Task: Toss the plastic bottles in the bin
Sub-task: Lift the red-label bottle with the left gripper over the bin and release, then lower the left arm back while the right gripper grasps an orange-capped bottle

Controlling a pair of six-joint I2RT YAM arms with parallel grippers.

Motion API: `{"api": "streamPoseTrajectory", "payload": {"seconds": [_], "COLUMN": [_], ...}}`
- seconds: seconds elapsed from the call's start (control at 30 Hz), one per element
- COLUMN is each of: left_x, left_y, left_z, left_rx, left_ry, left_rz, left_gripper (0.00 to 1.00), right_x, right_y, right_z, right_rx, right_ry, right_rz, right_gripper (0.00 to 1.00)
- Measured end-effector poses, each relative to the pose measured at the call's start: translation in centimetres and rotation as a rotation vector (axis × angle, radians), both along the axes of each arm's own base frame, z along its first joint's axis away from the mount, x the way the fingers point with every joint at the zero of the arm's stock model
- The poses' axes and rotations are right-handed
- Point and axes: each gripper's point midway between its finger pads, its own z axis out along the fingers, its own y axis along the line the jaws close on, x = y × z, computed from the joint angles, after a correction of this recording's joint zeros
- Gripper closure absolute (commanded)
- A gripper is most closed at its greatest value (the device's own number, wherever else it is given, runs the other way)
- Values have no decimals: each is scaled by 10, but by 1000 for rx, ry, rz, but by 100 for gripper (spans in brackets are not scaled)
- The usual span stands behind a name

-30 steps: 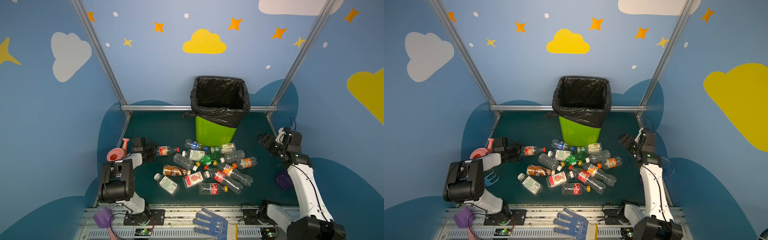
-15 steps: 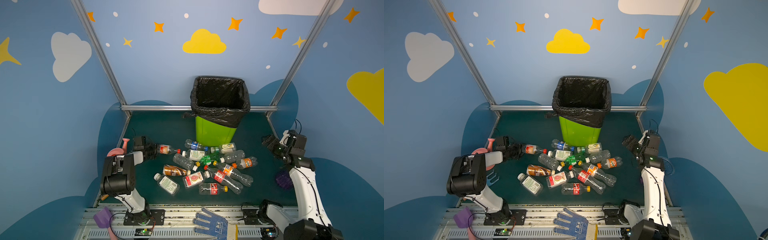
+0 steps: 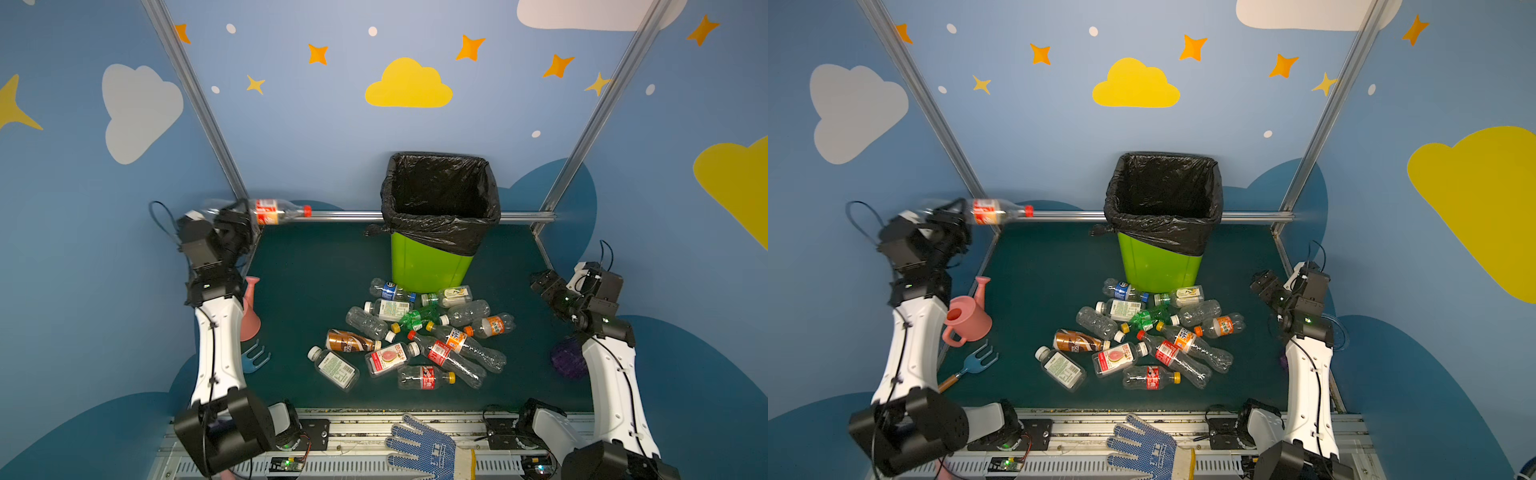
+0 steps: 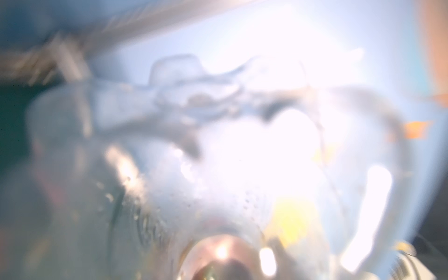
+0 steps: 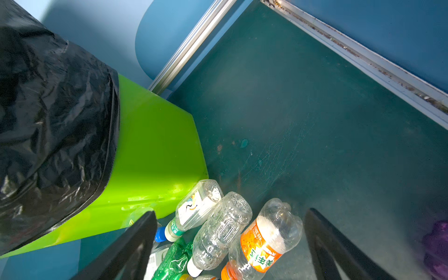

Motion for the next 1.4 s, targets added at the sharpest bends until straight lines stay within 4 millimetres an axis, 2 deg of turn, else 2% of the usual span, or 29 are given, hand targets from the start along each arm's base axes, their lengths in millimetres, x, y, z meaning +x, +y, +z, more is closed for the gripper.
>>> {"api": "streamPoseTrajectory", "payload": {"seconds": [0.03, 0.07, 0.13, 0.2, 0.23, 0.27, 0.37, 0.43, 0.47, 0.5, 0.53, 0.57, 0.63, 0.67, 0.73, 0.83, 0.9, 0.97, 1.03, 1.1, 1.17, 1.27, 1.3, 1.33, 1.4], "left_x": [-17, -27, -45, -43, -33, -21, 29, 69, 86, 101, 109, 115, 118, 115, 100, 52, 12, -18, -37, -36, -19, 17, 29, 39, 47], "left_y": [1, -1, -19, -50, -75, -101, -207, -269, -295, -315, -326, -333, -331, -324, -306, -275, -255, -240, -228, -219, -215, -210, -207, -204, -196], "left_z": [36, 60, 108, 133, 138, 139, 131, 109, 94, 75, 60, 46, 39, 48, 81, 145, 183, 202, 206, 193, 163, 90, 58, 26, -23], "left_rx": [34, 55, 102, 140, 160, 176, 250, 304, 329, 362, 385, 412, 472, 502, 552, 603, 615, 615, 614, 616, 617, 625, 627, 629, 632], "left_ry": [-81, -136, -254, -311, -320, -317, -277, -211, -174, -131, -94, -61, -30, -40, -98, -229, -322, -384, -414, -395, -328, -156, -79, -4, 113], "left_rz": [30, 41, 18, -50, -107, -167, -413, -542, -586, -614, -627, -629, -598, -562, -485, -374, -311, -268, -238, -221, -225, -255, -268, -281, -296], "left_gripper": [44, 45, 47, 46, 45, 44, 38, 29, 16, 7, 0, 0, 0, 0, 0, 0, 0, 0, 0, 0, 0, 0, 0, 0, 0], "right_x": [-1, -2, -6, -10, -12, -12, -14, -13, -13, -14, -14, -14, -15, -16, -19, -22, -23, -24, -24, -24, -25, -28, -30, -32, -37], "right_y": [-2, -3, -6, -10, -12, -13, -13, -11, -10, -9, -8, -8, -9, -9, -8, -7, -6, -6, -6, -6, -6, -3, -2, 1, 8], "right_z": [1, 2, 1, -1, -2, -3, -4, -4, -3, -3, -3, -2, 0, 1, 0, -9, -17, -22, -24, -26, -31, -43, -49, -56, -73], "right_rx": [0, 1, 3, 8, 11, 14, 30, 41, 46, 52, 55, 58, 60, 60, 64, 84, 101, 110, 116, 121, 130, 154, 166, 179, 205], "right_ry": [-5, -9, -14, -15, -15, -15, -16, -18, -21, -22, -23, -25, -34, -39, -46, -31, -12, 1, 8, 19, 39, 88, 106, 124, 168], "right_rz": [-5, -9, -22, -35, -41, -45, -42, -33, -27, -22, -17, -12, -15, -17, -20, -24, -27, -30, -33, -34, -35, -36, -34, -32, -28], "right_gripper": [7, 7, 7, 7, 7, 7, 7, 7, 7, 7, 7, 7, 7, 7, 7, 7, 7, 7, 7, 6, 7, 7, 7, 7, 7]}}
